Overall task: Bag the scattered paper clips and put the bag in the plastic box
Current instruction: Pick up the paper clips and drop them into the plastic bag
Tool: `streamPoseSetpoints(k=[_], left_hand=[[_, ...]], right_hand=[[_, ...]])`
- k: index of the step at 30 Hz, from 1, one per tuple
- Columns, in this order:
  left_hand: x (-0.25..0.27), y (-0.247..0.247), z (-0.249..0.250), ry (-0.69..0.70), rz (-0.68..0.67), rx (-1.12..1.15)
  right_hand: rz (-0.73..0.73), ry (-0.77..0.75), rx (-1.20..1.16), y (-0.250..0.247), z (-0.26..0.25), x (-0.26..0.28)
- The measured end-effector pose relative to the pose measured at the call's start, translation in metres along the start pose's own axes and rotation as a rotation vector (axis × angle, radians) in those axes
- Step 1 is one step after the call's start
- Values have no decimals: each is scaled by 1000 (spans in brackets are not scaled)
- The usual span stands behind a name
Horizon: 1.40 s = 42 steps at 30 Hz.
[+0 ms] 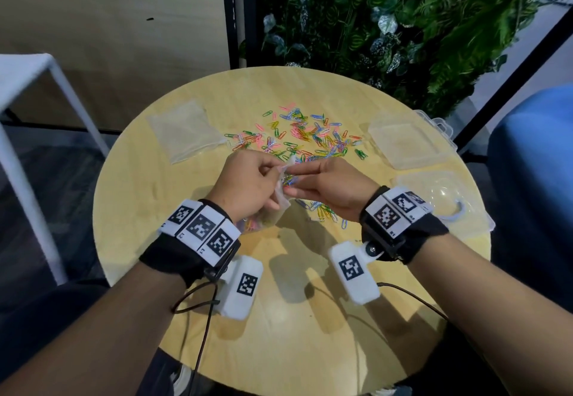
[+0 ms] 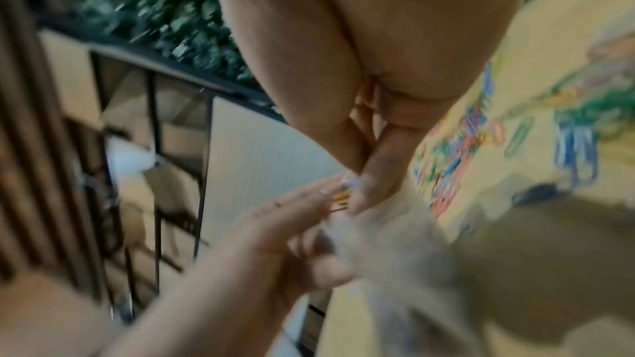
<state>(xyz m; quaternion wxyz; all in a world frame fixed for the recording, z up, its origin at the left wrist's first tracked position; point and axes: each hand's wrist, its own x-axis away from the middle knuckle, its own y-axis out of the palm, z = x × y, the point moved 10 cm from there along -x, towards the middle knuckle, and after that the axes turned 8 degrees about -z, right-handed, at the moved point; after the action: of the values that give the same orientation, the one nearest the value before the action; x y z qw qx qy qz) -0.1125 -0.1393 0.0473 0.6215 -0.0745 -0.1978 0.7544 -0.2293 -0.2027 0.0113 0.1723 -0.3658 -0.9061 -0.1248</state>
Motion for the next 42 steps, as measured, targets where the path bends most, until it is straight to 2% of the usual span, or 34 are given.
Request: streamPoseSetpoints(k=[3, 5, 6, 10, 12, 13, 14, 16, 17, 19, 23, 26, 32, 38, 42], left_hand=[[-1, -3, -1, -13, 7, -11], [-1, -4, -2, -26, 6, -6], [-1, -5, -2, -31, 10, -6], [-1, -15, 0, -10, 47, -40], [-2, -21, 2, 17, 65, -57], [-2, -24, 2, 26, 76, -68], [-2, -28, 2, 32, 87, -77], [-3, -33, 3, 36, 92, -72], [-3, -36, 3, 37, 88, -63], [-2, -39, 5, 49, 84, -60], [3, -45, 6, 45, 78, -70], [4, -51, 3, 39, 74, -55], [8, -58, 1, 24, 58, -57], [6, -69, -3, 13, 63, -57], [2, -68, -5, 9, 53, -69]], right_hand=[[110, -144, 305, -7, -12, 2], [133, -203, 442, -5, -20, 4], [115, -217, 453, -2, -22, 5], [92, -258, 245, -6, -35, 18], [181, -247, 446, -31, -40, 26], [221, -166, 672, -46, -35, 29], [248, -20, 917, -63, -24, 32], [249, 338, 1254, -94, 10, 42], [225, 458, 1313, -101, 26, 49], [210, 534, 1295, -106, 48, 56], [334, 301, 1150, -94, 51, 45], [396, 194, 1136, -79, 49, 28], [413, 171, 1167, -64, 30, -10], [433, -25, 1280, -37, 1, -41], [397, -20, 1369, -29, -10, -53]])
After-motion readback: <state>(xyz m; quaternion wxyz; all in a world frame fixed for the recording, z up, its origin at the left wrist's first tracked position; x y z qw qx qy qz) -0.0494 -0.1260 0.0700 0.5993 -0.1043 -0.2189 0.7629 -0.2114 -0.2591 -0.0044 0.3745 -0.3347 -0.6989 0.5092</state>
